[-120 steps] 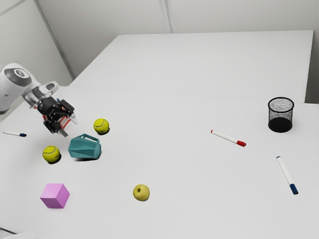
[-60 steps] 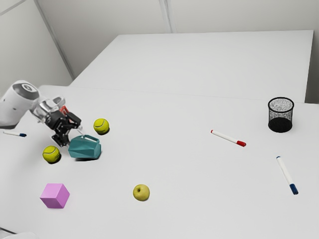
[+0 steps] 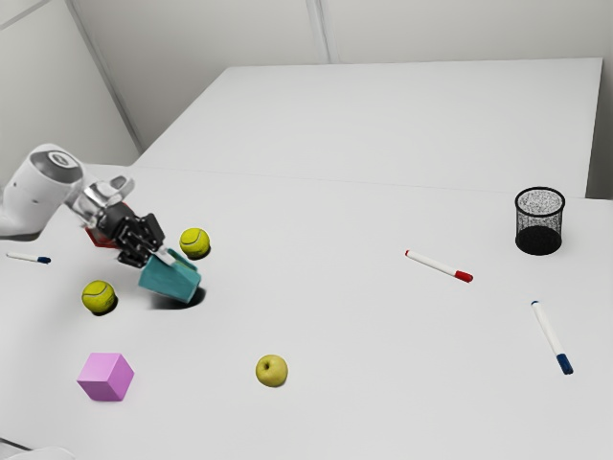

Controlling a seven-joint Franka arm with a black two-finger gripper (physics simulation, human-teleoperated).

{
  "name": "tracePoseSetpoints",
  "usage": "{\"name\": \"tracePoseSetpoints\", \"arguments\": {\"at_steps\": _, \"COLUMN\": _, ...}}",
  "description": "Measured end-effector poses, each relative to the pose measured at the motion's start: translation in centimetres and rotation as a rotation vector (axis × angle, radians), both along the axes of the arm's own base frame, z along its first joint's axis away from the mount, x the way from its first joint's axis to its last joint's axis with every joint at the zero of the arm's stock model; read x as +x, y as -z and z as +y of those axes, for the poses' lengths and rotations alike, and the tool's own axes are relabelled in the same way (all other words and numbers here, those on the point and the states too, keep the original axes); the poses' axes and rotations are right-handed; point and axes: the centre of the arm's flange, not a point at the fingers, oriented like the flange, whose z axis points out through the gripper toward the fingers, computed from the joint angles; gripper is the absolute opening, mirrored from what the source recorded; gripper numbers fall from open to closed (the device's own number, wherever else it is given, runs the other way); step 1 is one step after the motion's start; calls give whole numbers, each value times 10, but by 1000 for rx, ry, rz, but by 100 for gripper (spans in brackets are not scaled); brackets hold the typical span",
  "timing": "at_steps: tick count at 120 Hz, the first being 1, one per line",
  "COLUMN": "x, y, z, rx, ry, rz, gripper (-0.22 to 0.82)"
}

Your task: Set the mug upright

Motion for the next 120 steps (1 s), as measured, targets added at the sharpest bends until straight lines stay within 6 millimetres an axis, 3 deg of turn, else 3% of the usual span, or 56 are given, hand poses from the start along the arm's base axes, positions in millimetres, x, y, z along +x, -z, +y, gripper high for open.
{"name": "tracePoseSetpoints", "arguments": {"at_steps": 17, "x": 3, "y": -1, "z": -6, "rx": -5, "ry": 2, "rz": -1, "gripper": -10}}
{"name": "tracePoseSetpoints", "arguments": {"at_steps": 32, "x": 4, "y": -2, "z": -7, "rx": -3, "ry": -1, "rz": 2, "gripper": -12}}
{"name": "tracePoseSetpoints", "arguments": {"at_steps": 41, "x": 4, "y": -14, "z": -10, "rx": 10, "ry": 3, "rz": -6, "gripper": -13}}
{"name": "tracePoseSetpoints", "arguments": {"at_steps": 64, "x": 5, "y": -76, "z": -63, "rx": 152, "ry": 96, "rz": -59, "gripper": -13}}
{"name": "tracePoseSetpoints", "arguments": {"at_steps": 79, "x": 2, "y": -100, "z": -94, "rx": 286, "ry": 162, "rz": -102, "gripper": -14}}
{"name": "tracePoseSetpoints", "arguments": {"at_steps": 104, "x": -9, "y": -109, "z": -129, "rx": 510, "ry": 259, "rz": -174, "gripper": -14}}
{"name": "tracePoseSetpoints", "arguments": {"at_steps": 120, "x": -11, "y": -101, "z": -160, "rx": 652, "ry": 373, "rz": -228, "gripper": -15}}
